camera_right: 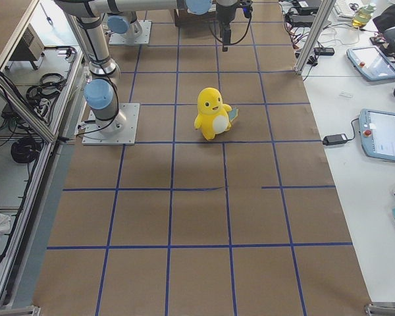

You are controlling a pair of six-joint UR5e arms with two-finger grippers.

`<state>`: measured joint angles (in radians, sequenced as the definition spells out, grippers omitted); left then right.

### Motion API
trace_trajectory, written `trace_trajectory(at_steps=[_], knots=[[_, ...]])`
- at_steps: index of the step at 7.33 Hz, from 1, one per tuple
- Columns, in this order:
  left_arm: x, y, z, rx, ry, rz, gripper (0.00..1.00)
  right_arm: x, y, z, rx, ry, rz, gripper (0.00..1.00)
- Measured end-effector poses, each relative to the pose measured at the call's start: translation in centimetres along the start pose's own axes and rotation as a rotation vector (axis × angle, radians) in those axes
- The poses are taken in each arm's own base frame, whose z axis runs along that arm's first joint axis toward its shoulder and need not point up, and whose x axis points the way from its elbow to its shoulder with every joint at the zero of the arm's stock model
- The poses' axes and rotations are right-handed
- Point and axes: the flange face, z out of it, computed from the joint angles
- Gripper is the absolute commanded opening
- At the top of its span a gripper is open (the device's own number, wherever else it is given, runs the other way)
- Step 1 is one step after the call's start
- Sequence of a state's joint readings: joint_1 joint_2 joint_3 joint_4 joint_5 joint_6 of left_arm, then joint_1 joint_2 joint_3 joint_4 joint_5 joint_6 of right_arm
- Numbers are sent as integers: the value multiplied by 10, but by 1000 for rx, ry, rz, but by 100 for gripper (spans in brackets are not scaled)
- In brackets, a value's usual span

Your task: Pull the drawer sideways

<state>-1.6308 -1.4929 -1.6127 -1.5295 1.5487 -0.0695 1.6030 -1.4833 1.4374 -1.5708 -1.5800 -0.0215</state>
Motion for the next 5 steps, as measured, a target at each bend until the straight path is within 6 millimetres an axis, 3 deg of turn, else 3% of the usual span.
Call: trace_trajectory(at_steps=[5], knots=[[-24,-5,-5,6,-14,74,100,0,0,0,0,0,0,100]])
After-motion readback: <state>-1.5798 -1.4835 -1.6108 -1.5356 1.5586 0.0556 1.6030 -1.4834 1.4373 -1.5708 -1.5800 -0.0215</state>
